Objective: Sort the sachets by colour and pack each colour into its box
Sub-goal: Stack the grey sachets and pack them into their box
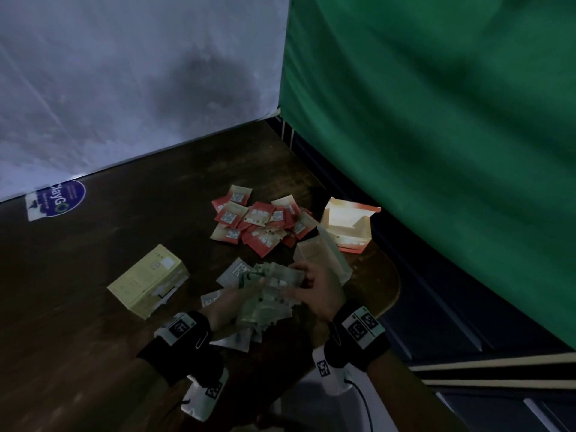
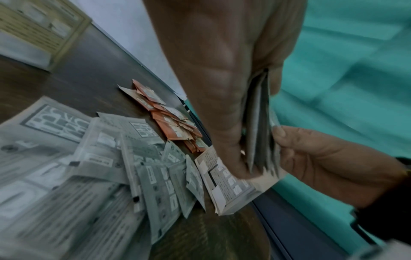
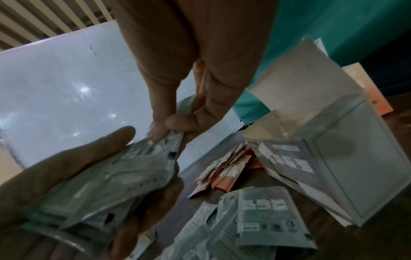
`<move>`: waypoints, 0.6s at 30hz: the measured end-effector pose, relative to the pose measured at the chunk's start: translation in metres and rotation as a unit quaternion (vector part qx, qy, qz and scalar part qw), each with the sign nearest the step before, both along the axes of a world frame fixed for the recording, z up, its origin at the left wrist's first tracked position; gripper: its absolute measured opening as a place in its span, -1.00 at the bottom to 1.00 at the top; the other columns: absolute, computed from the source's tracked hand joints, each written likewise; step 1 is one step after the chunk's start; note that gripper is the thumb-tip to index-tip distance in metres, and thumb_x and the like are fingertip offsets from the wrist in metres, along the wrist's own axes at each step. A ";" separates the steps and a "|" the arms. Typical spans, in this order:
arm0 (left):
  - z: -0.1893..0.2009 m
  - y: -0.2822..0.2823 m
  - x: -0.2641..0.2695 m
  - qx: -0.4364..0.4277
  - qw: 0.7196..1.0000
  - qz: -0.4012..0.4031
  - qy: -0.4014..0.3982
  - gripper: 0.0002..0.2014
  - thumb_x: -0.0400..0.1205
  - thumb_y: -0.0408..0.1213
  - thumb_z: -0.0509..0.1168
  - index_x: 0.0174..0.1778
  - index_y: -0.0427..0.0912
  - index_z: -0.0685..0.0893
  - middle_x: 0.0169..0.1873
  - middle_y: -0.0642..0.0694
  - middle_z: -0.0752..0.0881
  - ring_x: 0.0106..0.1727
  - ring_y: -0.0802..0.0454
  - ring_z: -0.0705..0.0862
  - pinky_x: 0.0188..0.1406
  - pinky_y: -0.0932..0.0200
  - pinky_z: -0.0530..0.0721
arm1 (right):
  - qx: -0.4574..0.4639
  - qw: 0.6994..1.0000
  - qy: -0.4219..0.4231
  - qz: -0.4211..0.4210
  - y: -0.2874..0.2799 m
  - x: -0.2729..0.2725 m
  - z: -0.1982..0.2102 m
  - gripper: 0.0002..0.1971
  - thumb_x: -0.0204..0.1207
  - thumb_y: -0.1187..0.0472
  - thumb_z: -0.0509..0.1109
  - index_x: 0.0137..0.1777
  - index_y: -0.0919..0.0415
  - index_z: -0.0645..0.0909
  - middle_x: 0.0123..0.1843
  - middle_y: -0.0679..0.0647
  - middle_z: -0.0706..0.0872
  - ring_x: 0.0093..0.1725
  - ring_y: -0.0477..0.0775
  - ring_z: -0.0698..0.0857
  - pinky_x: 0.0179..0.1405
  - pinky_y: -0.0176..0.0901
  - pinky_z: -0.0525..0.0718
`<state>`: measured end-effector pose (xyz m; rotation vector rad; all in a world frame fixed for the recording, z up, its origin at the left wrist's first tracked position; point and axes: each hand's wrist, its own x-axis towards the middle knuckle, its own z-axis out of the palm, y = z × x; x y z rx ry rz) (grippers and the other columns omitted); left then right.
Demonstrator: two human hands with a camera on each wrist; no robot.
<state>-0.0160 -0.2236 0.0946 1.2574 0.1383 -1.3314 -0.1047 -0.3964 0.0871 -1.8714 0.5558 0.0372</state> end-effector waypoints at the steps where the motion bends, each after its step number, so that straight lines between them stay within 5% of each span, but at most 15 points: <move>1: 0.002 0.000 -0.001 -0.007 1.000 0.004 0.002 -0.69 0.62 -0.12 0.25 0.17 -0.22 0.66 0.05 -0.23 0.79 0.01 -0.12 0.79 0.18 -0.05 0.66 | 0.002 1.000 -0.006 0.008 0.000 0.000 0.000 -0.59 0.32 0.24 0.62 0.16 0.22 0.64 0.05 0.07 0.75 -0.03 -0.10 0.71 -0.07 -0.25 0.69; 4: -0.001 -0.001 0.001 -0.006 1.000 0.013 -0.012 -0.61 0.52 -0.18 0.32 0.24 -0.24 0.63 0.06 -0.23 0.79 0.03 -0.13 0.78 0.19 -0.07 0.66 | 0.027 0.999 -0.025 0.000 0.005 0.002 0.003 -0.92 0.47 0.26 0.51 -0.07 0.19 0.70 -0.12 0.06 0.79 -0.16 -0.10 0.75 -0.19 -0.25 0.74; 6: -0.001 0.000 0.004 0.010 1.000 0.024 -0.011 -0.70 0.58 -0.26 0.27 0.21 -0.25 0.63 -0.03 -0.21 0.82 -0.02 -0.13 0.79 0.12 -0.05 0.68 | -0.041 0.997 -0.069 -0.019 0.004 0.004 0.002 -0.85 0.54 0.20 0.43 0.04 0.21 0.75 0.00 0.06 0.81 -0.07 -0.16 0.73 -0.05 -0.35 0.71; 9: 0.000 0.000 0.007 0.014 0.999 0.042 0.016 -0.72 0.68 -0.28 0.16 0.25 -0.27 0.60 -0.01 -0.27 0.80 0.10 -0.24 0.73 0.33 -0.18 0.56 | -0.120 0.974 -0.190 -0.006 0.003 0.002 0.004 -0.78 0.56 0.29 0.39 0.17 0.23 0.73 0.17 -0.07 0.71 0.15 -0.48 0.58 0.13 -0.64 0.50; 14: 0.004 -0.005 0.002 -0.047 0.990 0.112 0.067 -0.60 0.51 -0.14 0.14 0.15 -0.28 0.63 -0.07 -0.32 0.76 -0.14 -0.22 0.76 -0.02 -0.12 0.66 | -0.223 0.927 -0.181 0.242 0.012 -0.003 -0.007 -0.63 0.47 0.02 0.45 0.20 0.18 0.72 0.46 0.10 0.57 0.53 -0.07 0.37 0.51 0.00 0.41; 18: 0.008 -0.011 -0.003 -0.047 0.995 0.081 0.045 -0.63 0.58 -0.07 0.14 0.06 -0.27 0.66 -0.16 -0.27 0.79 -0.22 -0.16 0.78 -0.12 -0.02 0.68 | -0.165 0.957 -0.085 0.222 0.017 -0.005 0.014 -0.38 0.16 -0.11 0.67 0.19 0.15 0.69 0.63 -0.07 0.27 0.59 -0.19 0.10 0.55 -0.10 0.10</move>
